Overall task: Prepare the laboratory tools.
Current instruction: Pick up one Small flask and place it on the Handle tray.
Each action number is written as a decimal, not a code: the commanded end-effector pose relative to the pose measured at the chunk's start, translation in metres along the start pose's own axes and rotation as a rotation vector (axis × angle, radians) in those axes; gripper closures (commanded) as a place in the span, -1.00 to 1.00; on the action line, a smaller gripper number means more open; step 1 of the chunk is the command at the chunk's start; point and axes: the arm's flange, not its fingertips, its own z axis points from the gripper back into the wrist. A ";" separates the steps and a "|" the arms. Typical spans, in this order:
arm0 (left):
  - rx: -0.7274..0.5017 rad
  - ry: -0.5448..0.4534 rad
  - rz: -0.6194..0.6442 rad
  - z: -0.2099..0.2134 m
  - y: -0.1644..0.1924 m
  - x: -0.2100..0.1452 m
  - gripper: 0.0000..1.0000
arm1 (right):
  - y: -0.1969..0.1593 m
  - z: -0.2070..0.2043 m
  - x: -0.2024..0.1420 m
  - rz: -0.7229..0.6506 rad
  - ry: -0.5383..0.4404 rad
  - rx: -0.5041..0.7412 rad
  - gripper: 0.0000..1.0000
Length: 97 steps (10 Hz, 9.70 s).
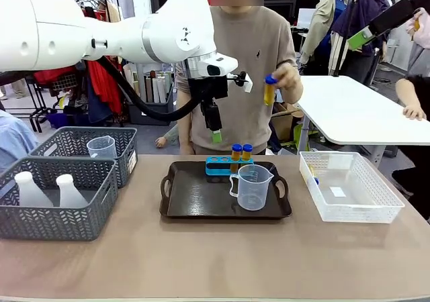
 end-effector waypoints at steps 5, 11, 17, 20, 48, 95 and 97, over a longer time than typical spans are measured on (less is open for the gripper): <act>0.116 0.003 0.129 0.068 -0.015 -0.047 -1.00 | 0.001 0.001 0.000 0.005 -0.001 0.005 -1.00; 0.366 0.086 0.501 0.171 -0.044 -0.136 -1.00 | 0.001 0.001 0.000 0.005 -0.001 0.005 -1.00; 0.431 0.058 0.752 0.192 -0.057 -0.208 -1.00 | 0.001 0.001 0.000 0.005 -0.001 0.005 -1.00; 0.404 0.080 0.721 0.202 -0.044 -0.201 -1.00 | 0.001 0.001 0.000 0.005 -0.001 0.005 -1.00; 0.326 0.140 1.326 0.014 -0.012 -0.471 -1.00 | 0.001 0.001 0.000 0.005 -0.001 0.005 -1.00; 0.192 0.136 1.425 -0.011 0.024 -0.493 1.00 | 0.001 0.001 0.000 0.005 -0.001 0.005 -1.00; 0.197 0.125 1.430 0.022 0.020 -0.482 1.00 | 0.001 0.001 0.000 0.005 -0.001 0.005 -1.00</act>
